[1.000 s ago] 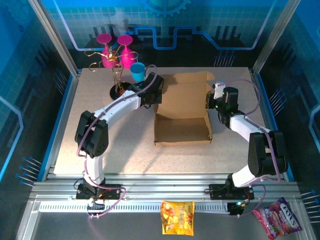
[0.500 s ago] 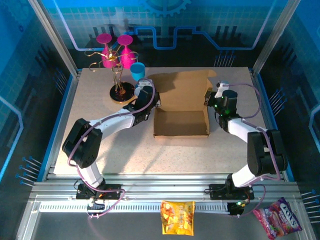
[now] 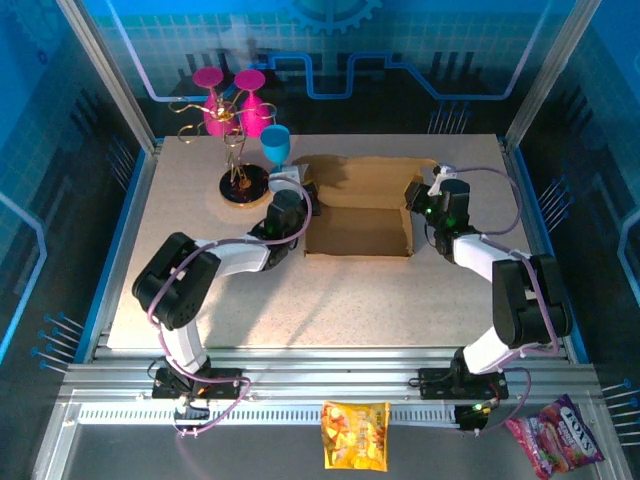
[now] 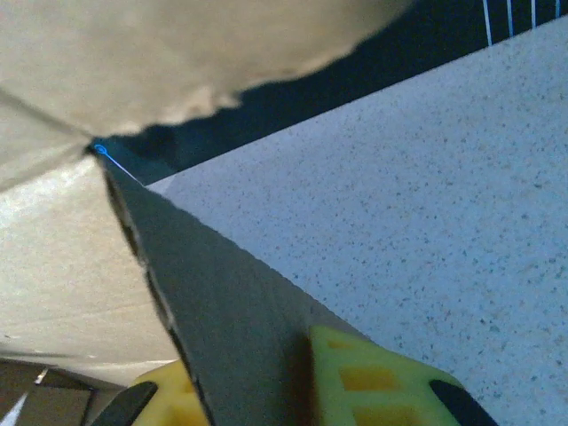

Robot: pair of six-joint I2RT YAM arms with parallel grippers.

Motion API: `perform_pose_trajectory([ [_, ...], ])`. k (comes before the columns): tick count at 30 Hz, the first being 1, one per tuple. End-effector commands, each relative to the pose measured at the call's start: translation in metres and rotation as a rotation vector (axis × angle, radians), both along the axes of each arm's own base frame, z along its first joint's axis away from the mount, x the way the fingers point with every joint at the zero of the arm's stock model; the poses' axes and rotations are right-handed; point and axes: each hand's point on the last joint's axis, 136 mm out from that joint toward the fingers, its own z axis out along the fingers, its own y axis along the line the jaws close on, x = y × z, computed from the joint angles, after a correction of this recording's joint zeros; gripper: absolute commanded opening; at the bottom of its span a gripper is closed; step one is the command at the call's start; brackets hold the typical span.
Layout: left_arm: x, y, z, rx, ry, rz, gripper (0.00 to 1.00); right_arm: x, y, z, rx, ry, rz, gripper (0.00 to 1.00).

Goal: Fold the paper box

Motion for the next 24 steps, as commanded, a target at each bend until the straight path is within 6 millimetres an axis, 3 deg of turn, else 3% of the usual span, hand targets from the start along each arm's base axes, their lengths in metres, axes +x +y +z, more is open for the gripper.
perform_pose_trajectory([
  [1, -0.008, -0.022, 0.010, -0.052, -0.062, -0.102, 0.00, 0.001, 0.034, 0.010, 0.080, 0.008, 0.120, 0.17],
  [8, -0.016, -0.019, -0.013, -0.091, -0.018, -0.097, 0.00, -0.005, 0.036, -0.001, 0.093, 0.045, 0.117, 0.17],
  [18, -0.030, -0.018, -0.028, -0.108, 0.005, -0.081, 0.00, -0.023, 0.039, -0.002, 0.152, 0.062, 0.124, 0.16],
  [24, -0.035, -0.019, -0.034, -0.108, 0.013, -0.074, 0.00, -0.036, 0.039, -0.018, 0.112, 0.101, 0.123, 0.17],
])
